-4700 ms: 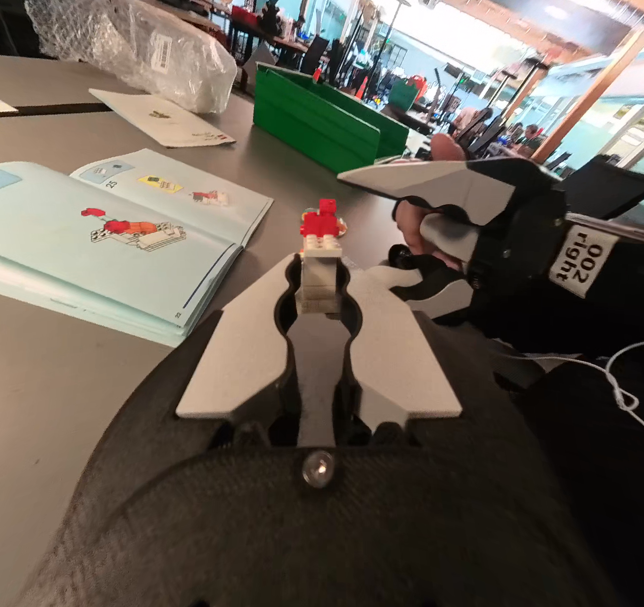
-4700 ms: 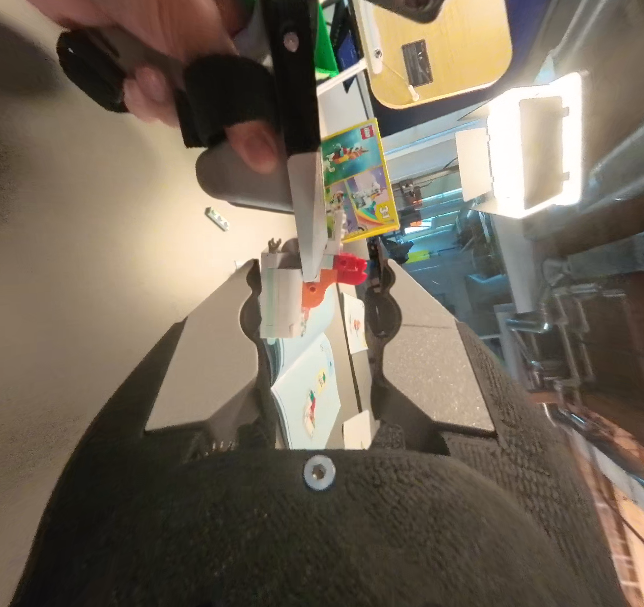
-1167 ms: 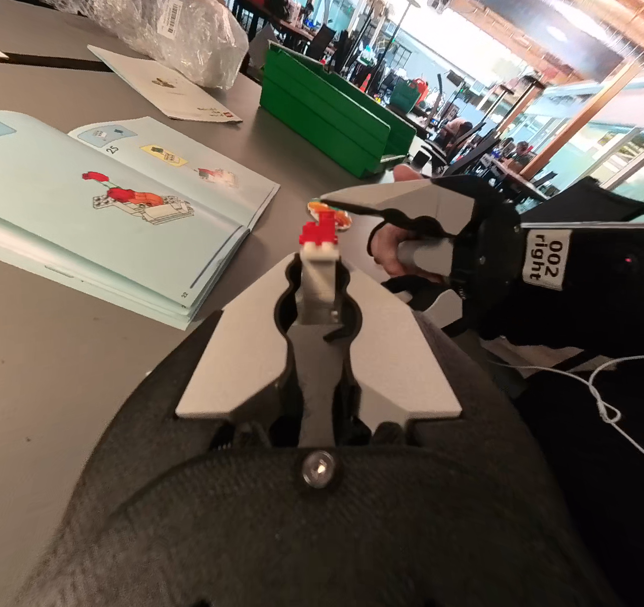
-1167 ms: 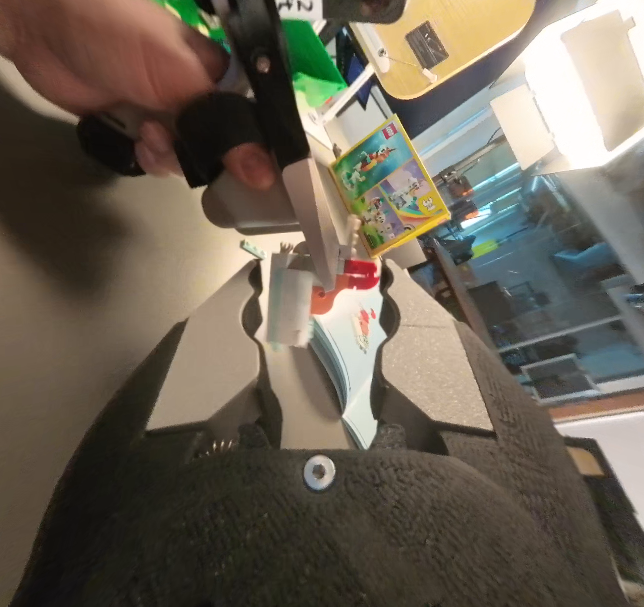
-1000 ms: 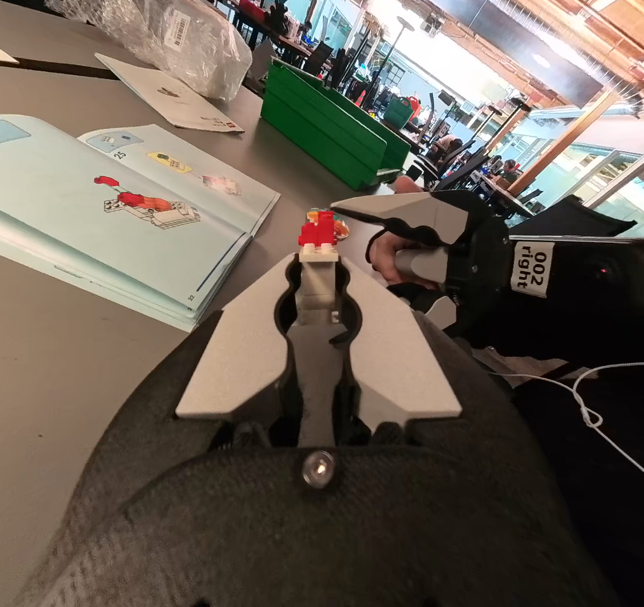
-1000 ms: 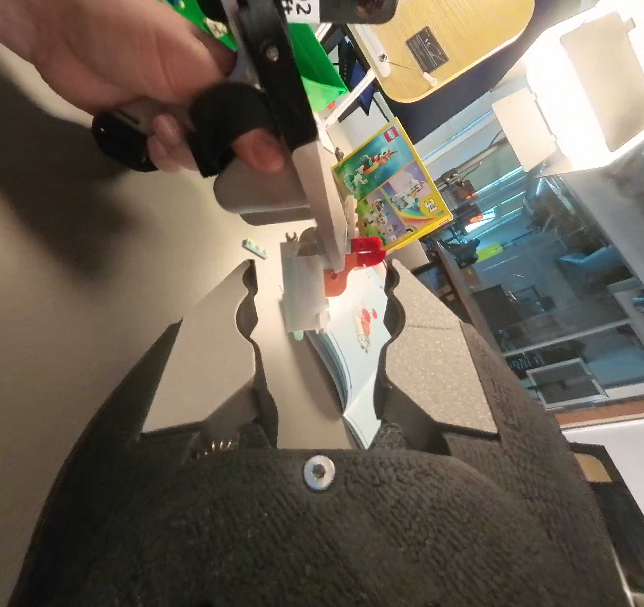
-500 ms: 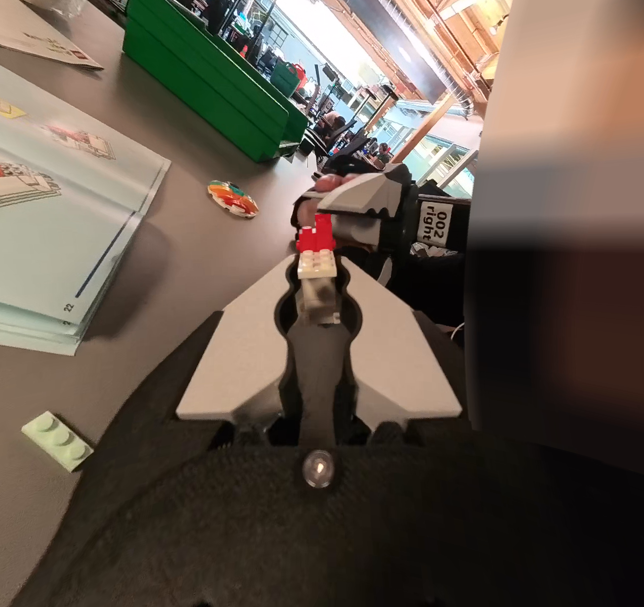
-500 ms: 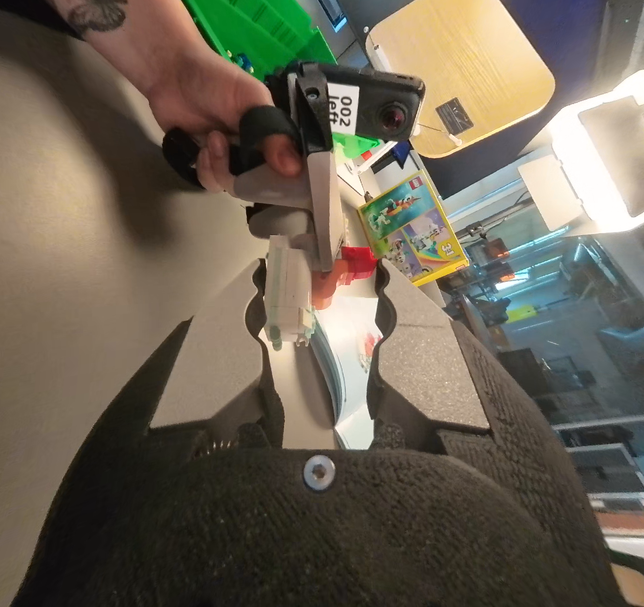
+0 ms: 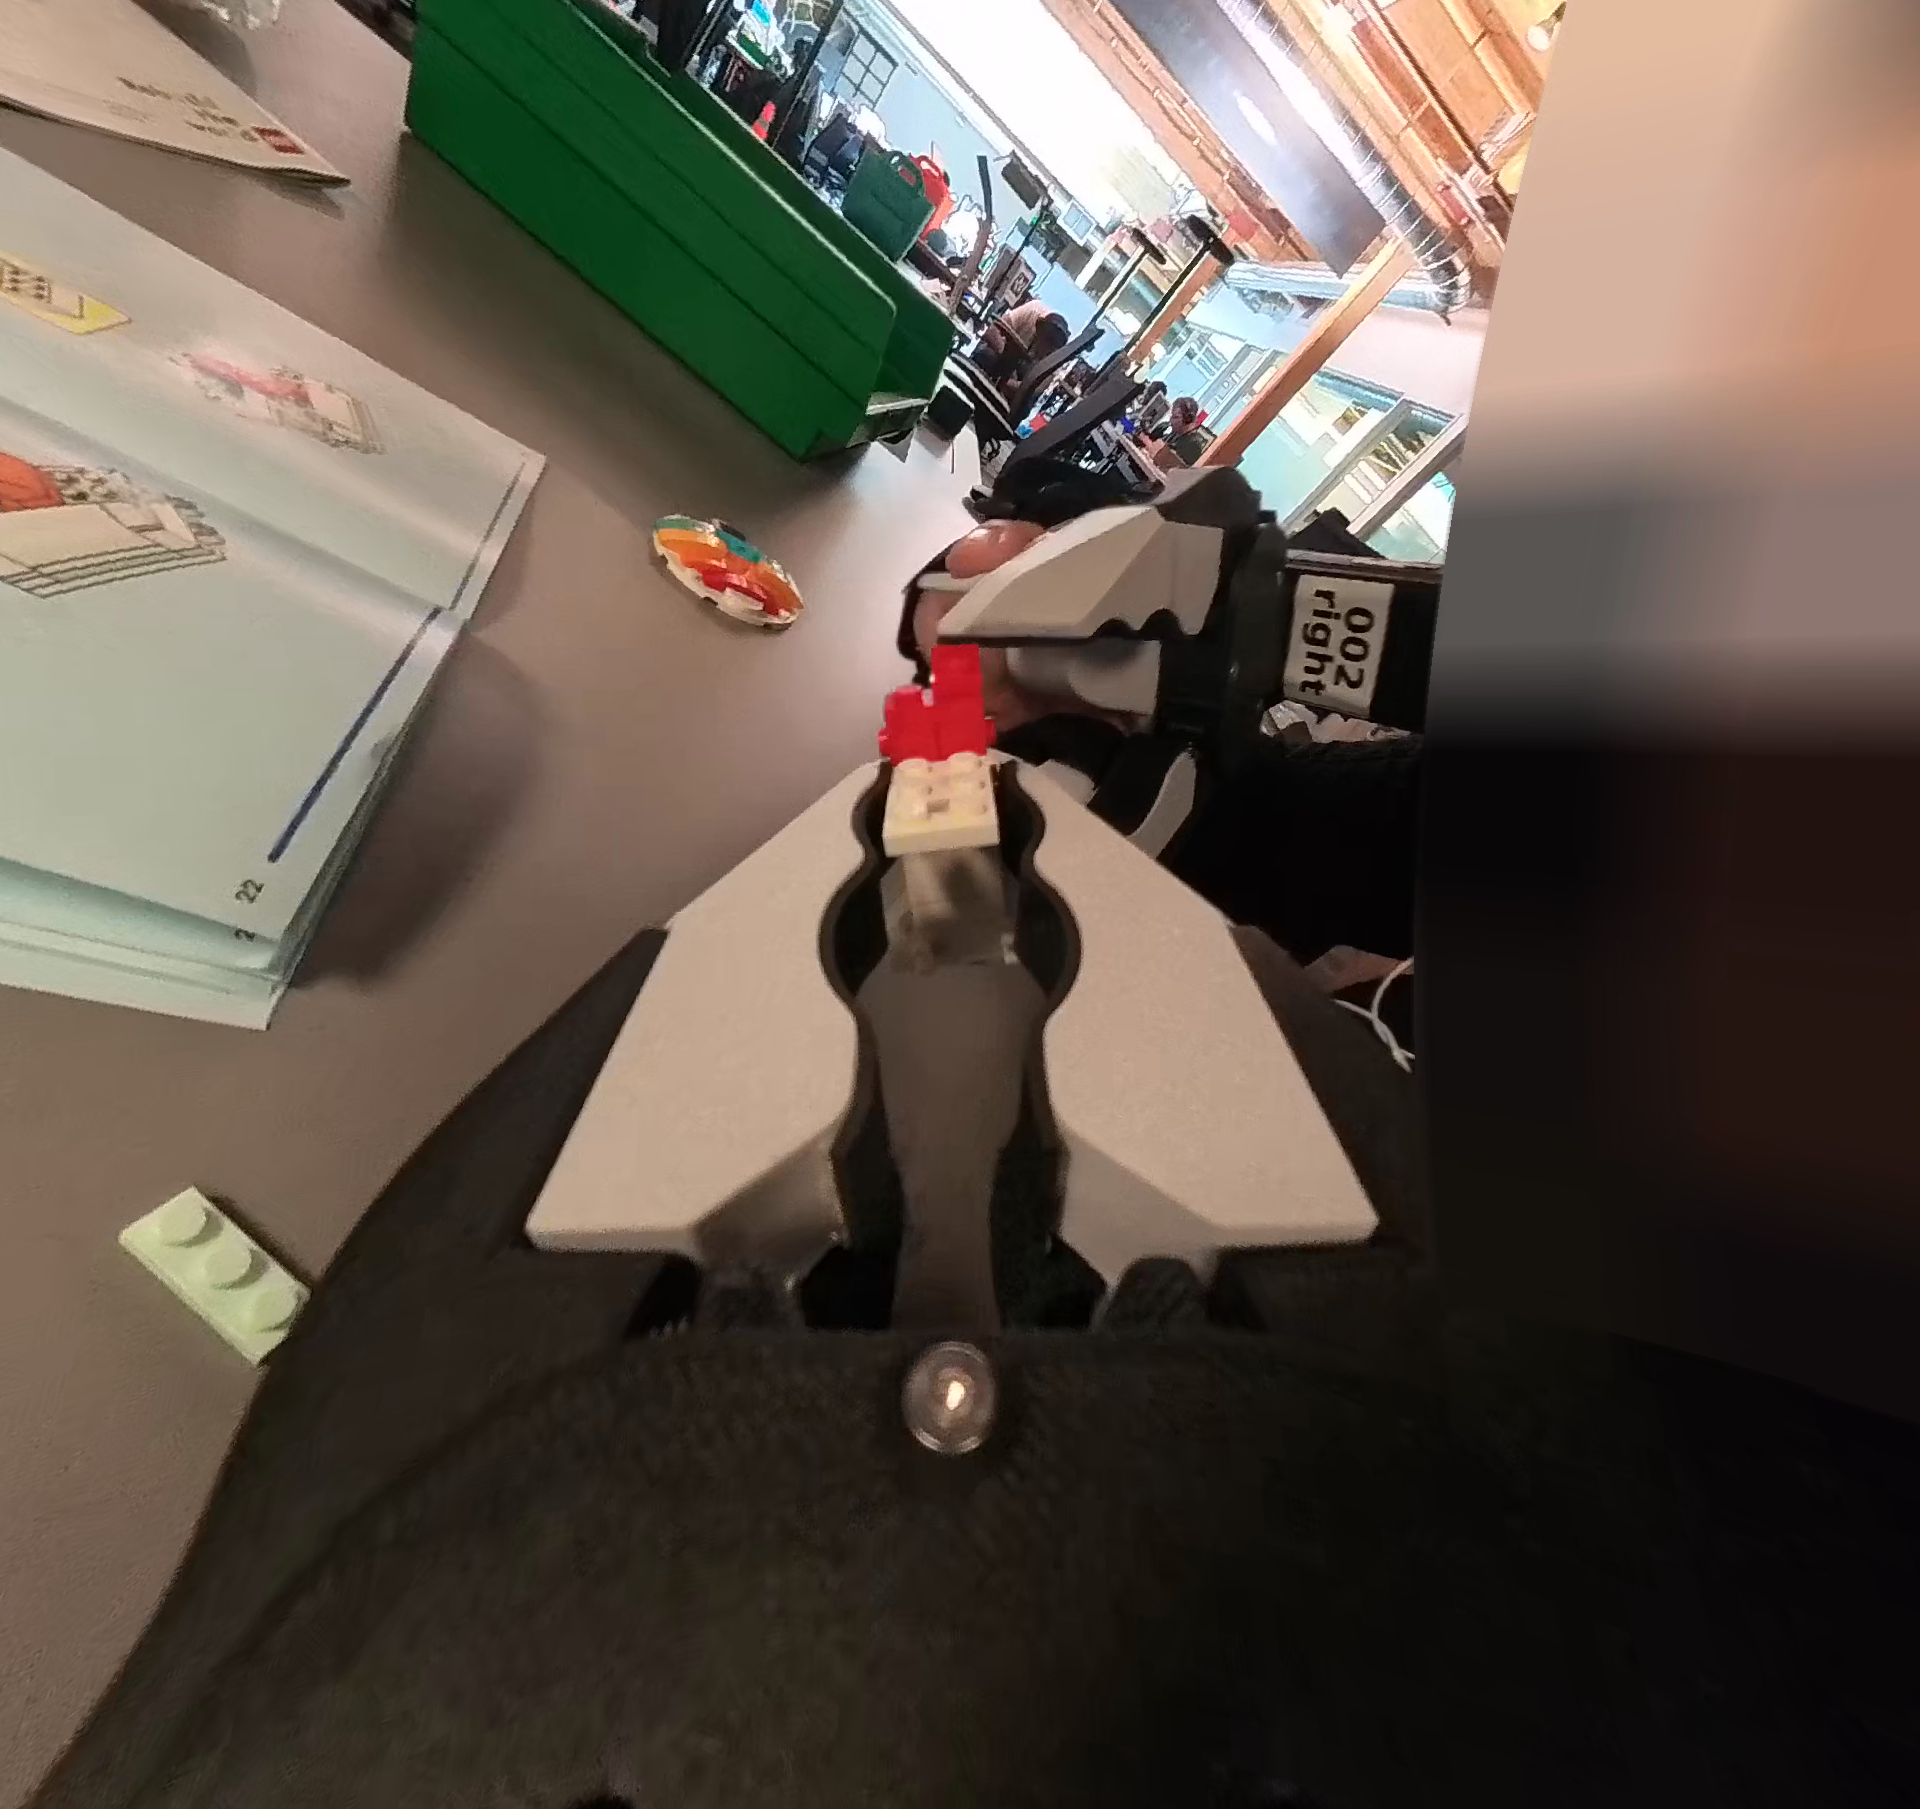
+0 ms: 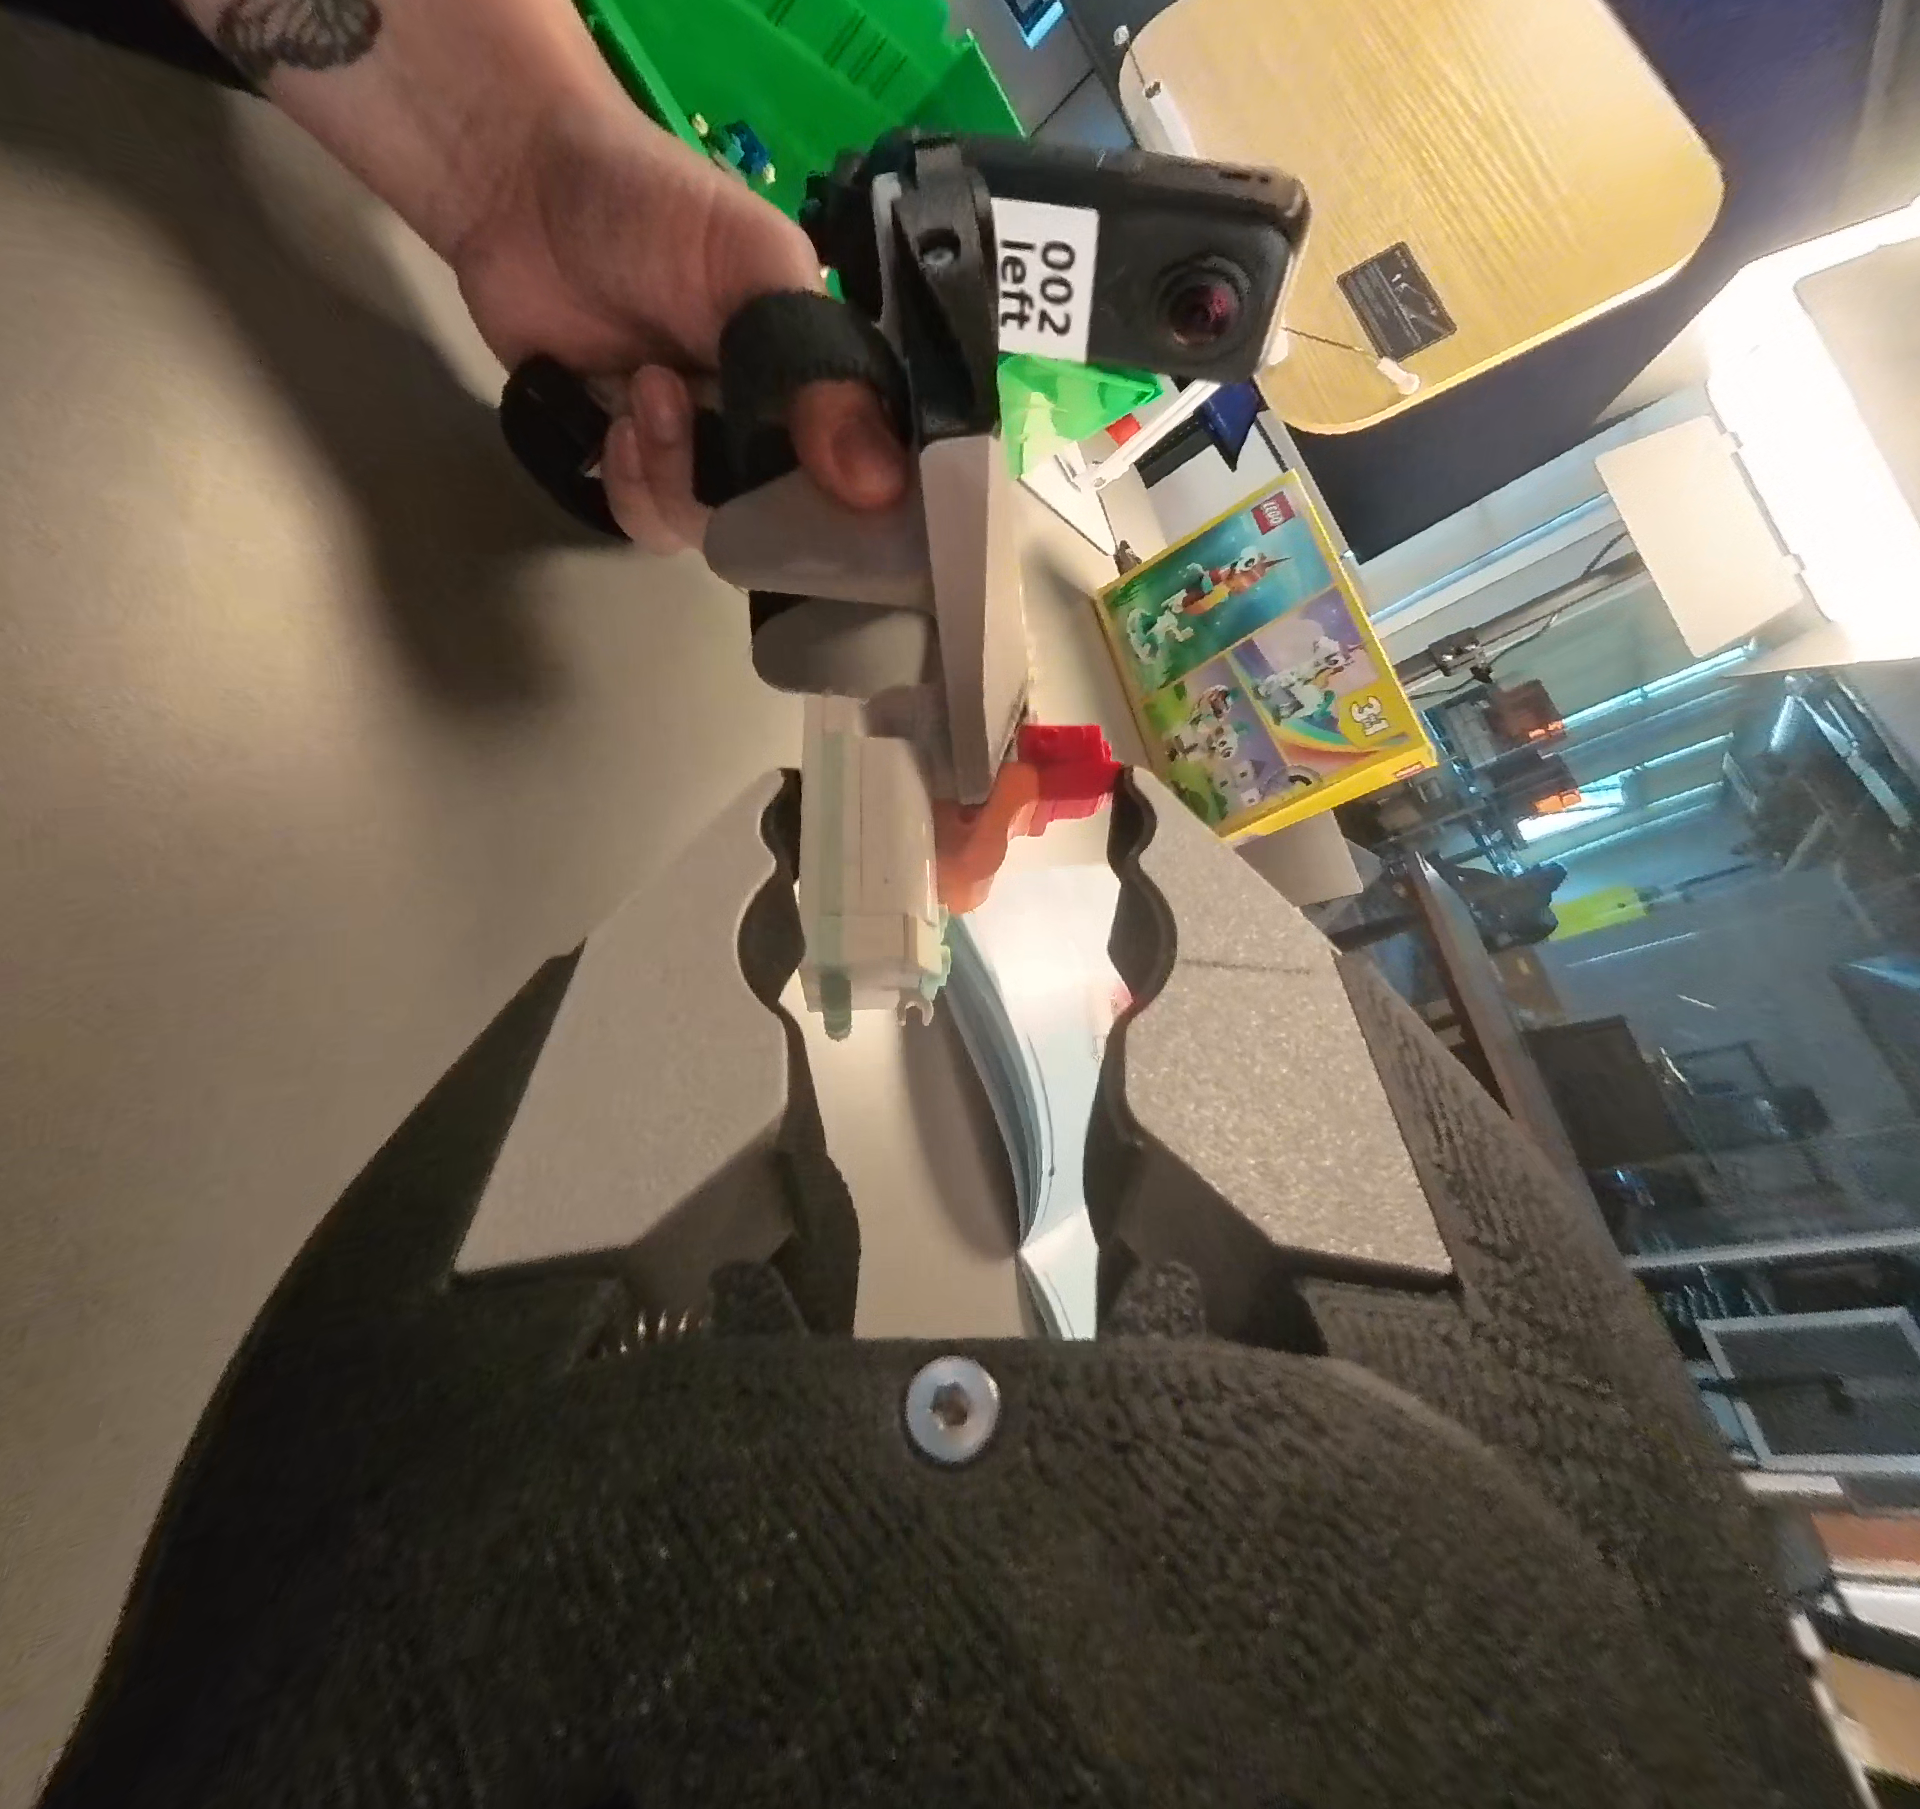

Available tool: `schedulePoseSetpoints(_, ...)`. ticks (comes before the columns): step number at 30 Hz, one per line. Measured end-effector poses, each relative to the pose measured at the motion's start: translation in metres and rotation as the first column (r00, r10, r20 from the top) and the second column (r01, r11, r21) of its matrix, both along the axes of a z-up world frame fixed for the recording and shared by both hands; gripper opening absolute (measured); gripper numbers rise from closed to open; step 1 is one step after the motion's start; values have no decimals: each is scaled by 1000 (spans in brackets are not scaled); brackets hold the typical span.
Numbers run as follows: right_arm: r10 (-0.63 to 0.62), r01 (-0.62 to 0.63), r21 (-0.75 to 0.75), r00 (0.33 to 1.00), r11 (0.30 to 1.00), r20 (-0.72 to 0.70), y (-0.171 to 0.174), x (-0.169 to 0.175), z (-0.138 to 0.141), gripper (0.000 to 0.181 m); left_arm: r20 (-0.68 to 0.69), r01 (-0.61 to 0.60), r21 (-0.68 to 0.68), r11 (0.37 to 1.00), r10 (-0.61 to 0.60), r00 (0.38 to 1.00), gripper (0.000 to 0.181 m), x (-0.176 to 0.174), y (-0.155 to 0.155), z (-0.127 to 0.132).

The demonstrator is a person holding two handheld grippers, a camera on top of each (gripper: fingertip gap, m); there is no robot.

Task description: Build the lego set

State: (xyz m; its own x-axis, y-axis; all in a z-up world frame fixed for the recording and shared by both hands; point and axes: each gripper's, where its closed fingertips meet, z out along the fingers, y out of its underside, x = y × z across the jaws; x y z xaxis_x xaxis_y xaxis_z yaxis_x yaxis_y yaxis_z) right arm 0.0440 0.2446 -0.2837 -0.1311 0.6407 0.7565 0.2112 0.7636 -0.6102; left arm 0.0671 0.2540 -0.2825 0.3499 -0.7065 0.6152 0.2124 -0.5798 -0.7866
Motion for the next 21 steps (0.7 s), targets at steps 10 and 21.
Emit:
schedulePoseSetpoints(10,-5,5,6,998,1000,56,0,-1,-8,69,-22,15,-40,999,-16,1000,18,3,-1,-7)
schedulePoseSetpoints(21,-16,6,97,995,995,103,-1,2,-12,63,-149,0,38,999,6,989,18,4,-3,-10)
